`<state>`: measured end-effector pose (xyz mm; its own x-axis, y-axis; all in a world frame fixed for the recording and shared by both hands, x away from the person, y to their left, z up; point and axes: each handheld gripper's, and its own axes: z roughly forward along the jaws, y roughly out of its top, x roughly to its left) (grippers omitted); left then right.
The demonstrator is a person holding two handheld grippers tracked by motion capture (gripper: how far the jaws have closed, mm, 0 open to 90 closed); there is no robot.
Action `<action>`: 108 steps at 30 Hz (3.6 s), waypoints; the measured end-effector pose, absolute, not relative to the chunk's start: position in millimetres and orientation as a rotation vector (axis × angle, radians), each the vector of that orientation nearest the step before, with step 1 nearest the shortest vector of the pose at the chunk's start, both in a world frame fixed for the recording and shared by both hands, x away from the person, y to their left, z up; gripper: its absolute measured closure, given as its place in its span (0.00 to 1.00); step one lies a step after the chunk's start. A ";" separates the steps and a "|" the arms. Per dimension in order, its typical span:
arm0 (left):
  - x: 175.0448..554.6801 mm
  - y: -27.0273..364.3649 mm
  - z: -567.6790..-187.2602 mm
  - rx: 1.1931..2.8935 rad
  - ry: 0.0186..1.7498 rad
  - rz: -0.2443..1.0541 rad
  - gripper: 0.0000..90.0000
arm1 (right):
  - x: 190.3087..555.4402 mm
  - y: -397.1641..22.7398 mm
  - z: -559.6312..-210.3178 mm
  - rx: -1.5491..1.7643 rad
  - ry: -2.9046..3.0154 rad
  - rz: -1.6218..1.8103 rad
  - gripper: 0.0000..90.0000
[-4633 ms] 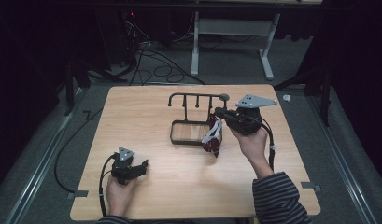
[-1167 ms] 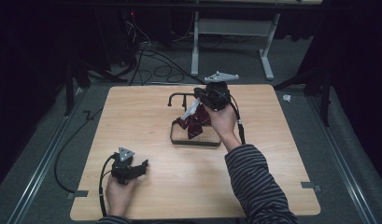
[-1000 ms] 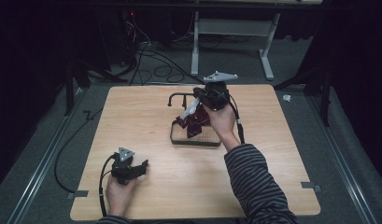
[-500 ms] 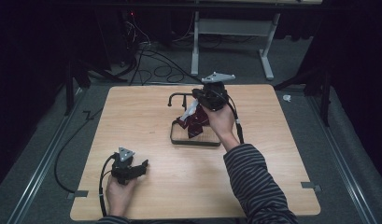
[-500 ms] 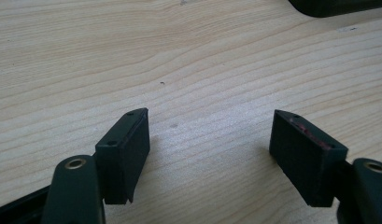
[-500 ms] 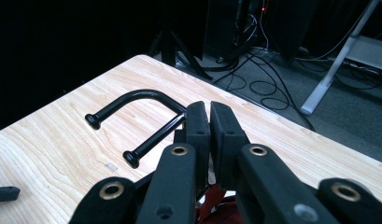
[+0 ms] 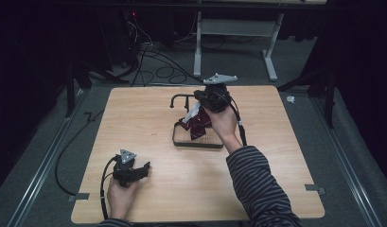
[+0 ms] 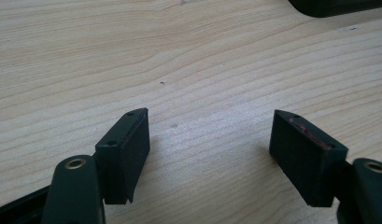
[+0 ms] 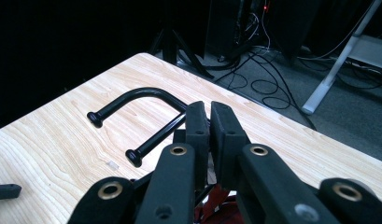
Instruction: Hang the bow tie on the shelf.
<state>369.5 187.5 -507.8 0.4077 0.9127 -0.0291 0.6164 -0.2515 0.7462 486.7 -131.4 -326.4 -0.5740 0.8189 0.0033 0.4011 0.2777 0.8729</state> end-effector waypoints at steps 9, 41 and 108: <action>369.5 187.5 -507.8 1.972 1.299 0.546 0.33 | 486.8 -129.0 -327.9 1.093 2.124 1.235 0.94; 369.5 187.1 -507.5 1.985 1.293 0.547 0.33 | 459.7 -168.9 -326.3 1.086 2.100 1.227 0.89; 369.5 186.4 -507.7 1.983 1.294 0.552 0.33 | 390.9 -275.1 -366.4 1.259 1.990 1.266 0.82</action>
